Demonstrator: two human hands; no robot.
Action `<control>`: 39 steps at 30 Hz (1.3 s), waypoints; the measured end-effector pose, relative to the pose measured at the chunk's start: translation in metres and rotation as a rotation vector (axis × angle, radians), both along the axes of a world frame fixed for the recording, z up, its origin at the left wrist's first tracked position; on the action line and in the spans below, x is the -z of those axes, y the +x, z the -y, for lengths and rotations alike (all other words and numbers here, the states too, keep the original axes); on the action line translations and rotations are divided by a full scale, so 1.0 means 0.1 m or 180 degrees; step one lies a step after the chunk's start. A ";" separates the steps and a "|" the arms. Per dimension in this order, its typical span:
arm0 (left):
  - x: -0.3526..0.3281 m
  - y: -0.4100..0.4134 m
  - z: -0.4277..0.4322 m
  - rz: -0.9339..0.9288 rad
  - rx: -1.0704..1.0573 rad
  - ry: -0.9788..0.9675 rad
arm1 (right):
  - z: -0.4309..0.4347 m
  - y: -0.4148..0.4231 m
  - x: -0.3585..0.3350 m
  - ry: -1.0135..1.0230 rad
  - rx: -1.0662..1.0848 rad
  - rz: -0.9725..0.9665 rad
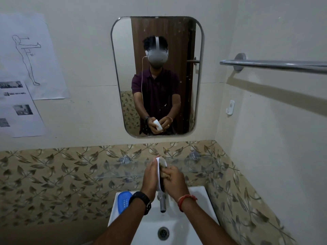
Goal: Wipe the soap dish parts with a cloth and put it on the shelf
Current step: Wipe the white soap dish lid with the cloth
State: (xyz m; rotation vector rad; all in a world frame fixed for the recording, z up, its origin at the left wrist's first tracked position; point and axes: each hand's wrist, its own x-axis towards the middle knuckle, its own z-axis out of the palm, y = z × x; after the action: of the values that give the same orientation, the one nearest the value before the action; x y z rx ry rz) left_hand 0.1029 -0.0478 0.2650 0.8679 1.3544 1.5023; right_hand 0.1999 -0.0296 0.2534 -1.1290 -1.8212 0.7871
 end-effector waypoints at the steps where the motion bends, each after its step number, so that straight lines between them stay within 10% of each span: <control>1: 0.00 0.04 0.01 -0.0043 0.0048 0.0076 | -0.01 -0.02 -0.06 -0.0149 0.0307 -0.0203; 9: 0.00 -0.02 0.01 -0.0013 -0.0095 0.0061 | 0.10 0.00 0.08 -0.0156 -0.0288 -0.0041; 16: 0.00 0.16 0.05 -0.0080 -0.0048 0.0068 | -0.04 -0.12 -0.06 -0.0301 0.0517 -0.0445; 22: 0.05 -0.01 0.06 -0.0054 -0.0055 0.0025 | -0.09 0.02 -0.04 0.0049 -0.0071 0.0711; 27: 0.03 -0.01 0.02 0.0147 -0.0124 0.0007 | -0.01 -0.09 -0.14 0.0098 -0.0055 0.0250; 39: -0.04 -0.02 0.04 -0.0153 0.0093 0.0157 | 0.03 -0.12 -0.24 0.0471 0.0034 0.1312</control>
State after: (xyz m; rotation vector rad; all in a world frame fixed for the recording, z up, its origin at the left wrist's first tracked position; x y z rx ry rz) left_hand 0.1011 -0.0519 0.2694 0.9564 1.3387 1.5064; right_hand 0.1879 -0.0328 0.2769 -1.2691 -2.1680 0.4224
